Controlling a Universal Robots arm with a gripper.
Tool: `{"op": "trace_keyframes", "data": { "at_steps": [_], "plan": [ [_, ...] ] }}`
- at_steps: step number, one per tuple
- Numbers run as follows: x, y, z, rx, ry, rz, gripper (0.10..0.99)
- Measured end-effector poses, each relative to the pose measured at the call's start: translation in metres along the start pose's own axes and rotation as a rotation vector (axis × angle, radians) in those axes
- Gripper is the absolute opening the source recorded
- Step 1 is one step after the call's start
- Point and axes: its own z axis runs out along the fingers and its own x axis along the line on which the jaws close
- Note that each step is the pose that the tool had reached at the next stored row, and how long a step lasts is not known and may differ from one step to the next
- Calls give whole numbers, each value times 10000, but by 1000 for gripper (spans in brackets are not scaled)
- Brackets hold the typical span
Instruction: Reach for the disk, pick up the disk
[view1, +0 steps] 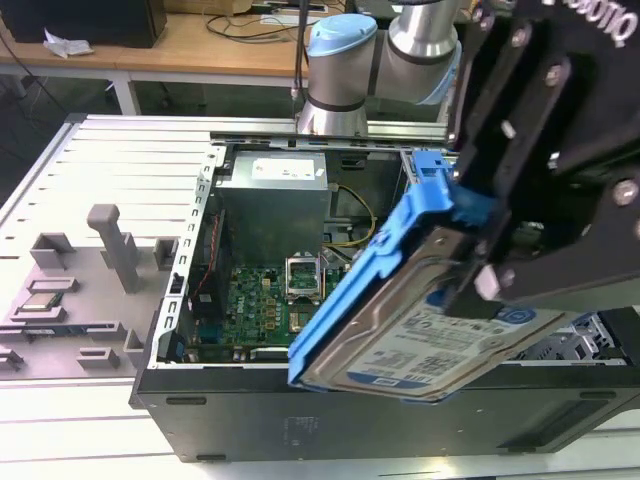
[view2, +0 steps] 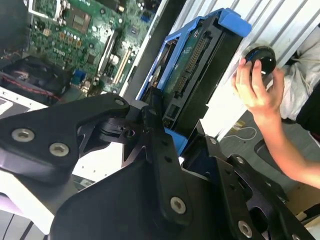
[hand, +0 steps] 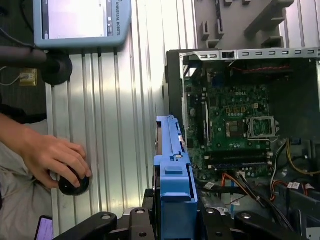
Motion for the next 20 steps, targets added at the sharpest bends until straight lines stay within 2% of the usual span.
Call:
{"op": "trace_keyframes", "data": {
  "at_steps": [3,6,11,15,20],
  "plan": [
    [-86,-185,-5,-1,0,0,365],
    [-175,-339,3,-6,2,0,365],
    [-298,-505,37,-14,0,-1,365],
    [-455,-754,64,-26,3,0,365],
    [-582,-984,88,-40,4,0,365]
  ]
}}
